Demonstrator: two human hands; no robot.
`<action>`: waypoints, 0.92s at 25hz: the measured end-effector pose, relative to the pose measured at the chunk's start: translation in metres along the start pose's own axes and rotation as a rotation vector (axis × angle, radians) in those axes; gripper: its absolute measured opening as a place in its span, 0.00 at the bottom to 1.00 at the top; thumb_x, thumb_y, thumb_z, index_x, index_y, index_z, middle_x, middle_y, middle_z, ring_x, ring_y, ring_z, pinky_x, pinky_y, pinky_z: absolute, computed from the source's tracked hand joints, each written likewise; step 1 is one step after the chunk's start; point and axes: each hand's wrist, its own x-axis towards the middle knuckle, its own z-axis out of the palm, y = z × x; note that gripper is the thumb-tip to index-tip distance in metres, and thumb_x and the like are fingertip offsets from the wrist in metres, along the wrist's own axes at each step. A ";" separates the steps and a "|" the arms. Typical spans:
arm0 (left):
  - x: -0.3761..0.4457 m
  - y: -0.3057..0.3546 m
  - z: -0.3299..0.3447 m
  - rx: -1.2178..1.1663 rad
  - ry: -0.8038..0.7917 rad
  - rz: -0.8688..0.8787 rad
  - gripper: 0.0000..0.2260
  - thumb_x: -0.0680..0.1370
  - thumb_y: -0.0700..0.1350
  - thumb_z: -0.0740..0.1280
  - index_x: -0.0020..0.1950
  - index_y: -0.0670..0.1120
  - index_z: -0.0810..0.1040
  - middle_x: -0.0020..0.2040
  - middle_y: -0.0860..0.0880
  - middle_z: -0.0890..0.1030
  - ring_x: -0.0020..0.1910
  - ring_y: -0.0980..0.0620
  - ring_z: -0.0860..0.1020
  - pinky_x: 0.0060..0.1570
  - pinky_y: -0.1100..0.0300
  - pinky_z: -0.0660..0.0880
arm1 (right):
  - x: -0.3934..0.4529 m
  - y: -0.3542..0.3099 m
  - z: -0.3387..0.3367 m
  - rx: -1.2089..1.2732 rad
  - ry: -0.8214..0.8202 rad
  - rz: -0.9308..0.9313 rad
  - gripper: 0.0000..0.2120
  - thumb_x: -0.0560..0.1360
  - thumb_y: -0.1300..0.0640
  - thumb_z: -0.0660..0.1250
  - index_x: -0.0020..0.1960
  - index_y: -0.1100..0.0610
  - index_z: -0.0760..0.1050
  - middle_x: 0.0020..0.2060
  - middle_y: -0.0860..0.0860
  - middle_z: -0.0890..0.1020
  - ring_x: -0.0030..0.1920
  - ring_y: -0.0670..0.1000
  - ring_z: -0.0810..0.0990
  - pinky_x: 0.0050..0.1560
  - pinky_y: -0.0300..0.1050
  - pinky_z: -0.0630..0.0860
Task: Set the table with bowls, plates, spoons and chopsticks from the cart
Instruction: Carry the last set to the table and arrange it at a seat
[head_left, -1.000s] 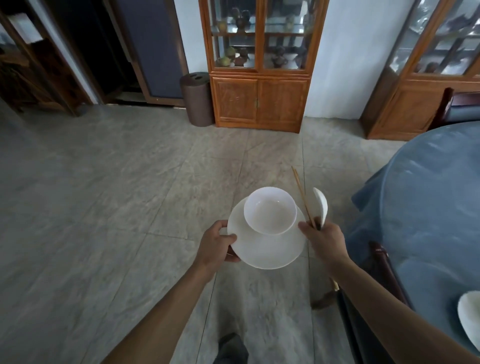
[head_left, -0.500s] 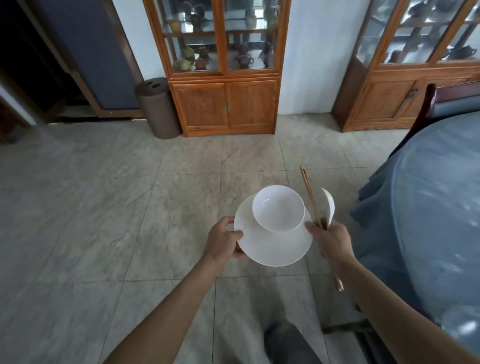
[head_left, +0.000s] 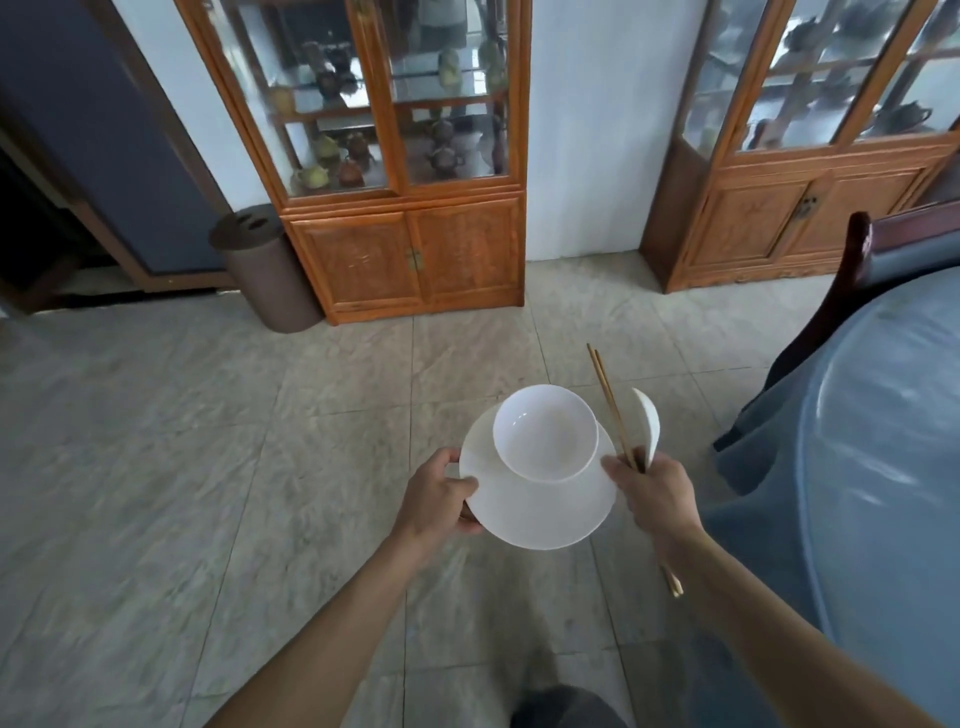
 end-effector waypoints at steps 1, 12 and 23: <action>0.018 0.010 0.006 0.008 -0.010 0.002 0.11 0.76 0.36 0.65 0.54 0.49 0.76 0.44 0.39 0.83 0.34 0.46 0.84 0.27 0.58 0.78 | 0.018 -0.008 -0.003 0.000 0.006 0.004 0.12 0.75 0.52 0.70 0.38 0.59 0.78 0.27 0.52 0.76 0.28 0.49 0.73 0.29 0.45 0.72; 0.219 0.111 0.052 0.085 -0.165 0.033 0.10 0.75 0.37 0.65 0.55 0.49 0.75 0.40 0.41 0.85 0.33 0.44 0.85 0.28 0.57 0.78 | 0.198 -0.074 -0.010 0.054 0.144 0.066 0.11 0.76 0.53 0.70 0.41 0.61 0.79 0.30 0.54 0.77 0.29 0.50 0.72 0.27 0.42 0.72; 0.435 0.221 0.104 0.250 -0.361 0.126 0.10 0.74 0.41 0.65 0.53 0.52 0.75 0.41 0.43 0.85 0.31 0.45 0.85 0.24 0.59 0.77 | 0.370 -0.136 -0.007 0.145 0.376 0.187 0.14 0.74 0.53 0.71 0.40 0.64 0.77 0.25 0.50 0.71 0.27 0.49 0.68 0.29 0.46 0.68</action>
